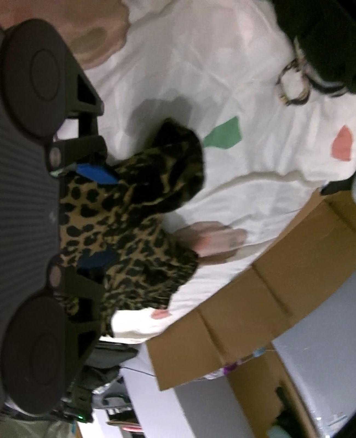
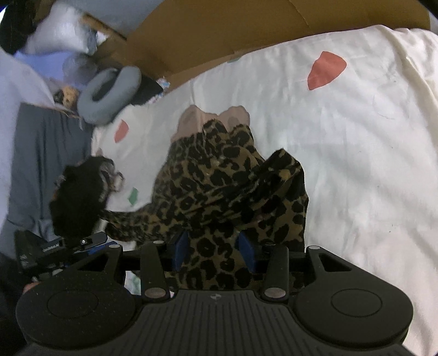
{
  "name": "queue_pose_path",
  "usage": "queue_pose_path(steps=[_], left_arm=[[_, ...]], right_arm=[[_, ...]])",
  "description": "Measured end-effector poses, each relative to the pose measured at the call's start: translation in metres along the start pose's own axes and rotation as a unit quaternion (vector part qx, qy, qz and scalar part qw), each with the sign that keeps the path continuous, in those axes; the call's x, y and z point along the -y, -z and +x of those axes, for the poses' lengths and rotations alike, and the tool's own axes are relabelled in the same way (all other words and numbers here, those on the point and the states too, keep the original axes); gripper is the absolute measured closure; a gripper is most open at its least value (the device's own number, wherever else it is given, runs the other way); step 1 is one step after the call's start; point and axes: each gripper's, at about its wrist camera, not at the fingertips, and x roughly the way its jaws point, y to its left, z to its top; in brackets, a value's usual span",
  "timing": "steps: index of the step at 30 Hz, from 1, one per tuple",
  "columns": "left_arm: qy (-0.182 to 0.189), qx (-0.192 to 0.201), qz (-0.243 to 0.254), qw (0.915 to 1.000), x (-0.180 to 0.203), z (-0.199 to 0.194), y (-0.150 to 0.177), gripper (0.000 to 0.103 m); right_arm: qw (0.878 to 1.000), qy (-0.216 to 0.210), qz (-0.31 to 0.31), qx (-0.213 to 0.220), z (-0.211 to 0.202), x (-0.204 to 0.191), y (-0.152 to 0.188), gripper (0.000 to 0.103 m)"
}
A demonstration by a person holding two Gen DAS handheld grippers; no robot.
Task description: Fold clothes
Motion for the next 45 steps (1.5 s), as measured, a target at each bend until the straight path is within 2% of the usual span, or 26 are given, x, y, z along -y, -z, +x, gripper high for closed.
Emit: queue_pose_path(steps=[2,6,9,14,21,29,37,42,45], left_arm=[[-0.007,-0.013,0.022,0.9996,0.003,0.011,0.003,0.047],[-0.044,-0.044,0.063,0.9961,0.004,0.029,0.005,0.05],[-0.064,-0.043,0.09,0.993,0.004,0.035,0.003,0.05],[-0.075,-0.037,0.118,0.9896,0.006,0.038,-0.003,0.05],[-0.078,-0.001,0.135,0.9878,0.013,0.03,-0.029,0.05],[-0.082,0.048,0.137,0.986,0.016,0.019,-0.06,0.05],[-0.099,0.066,0.145,0.9823,0.009,0.01,-0.064,0.05],[-0.116,0.059,0.169,0.9769,0.0,0.015,-0.063,0.05],[-0.122,0.043,0.192,0.9729,-0.003,0.025,-0.062,0.05]], right_arm=[[1.0,0.016,-0.017,-0.004,0.006,-0.004,0.003,0.055],[0.996,0.061,-0.068,-0.018,0.02,-0.014,0.009,0.056],[0.991,0.085,-0.098,-0.021,0.029,-0.022,0.01,0.056],[0.986,0.104,-0.13,-0.019,0.041,-0.029,0.005,0.056],[0.977,0.135,-0.167,0.003,0.047,-0.044,-0.015,0.056],[0.974,0.145,-0.164,0.052,0.032,-0.045,-0.042,0.056],[0.973,0.151,-0.152,0.084,0.01,-0.033,-0.05,0.056],[0.972,0.157,-0.15,0.084,0.003,-0.022,-0.047,0.056],[0.974,0.16,-0.143,0.068,0.007,-0.013,-0.043,0.056]])
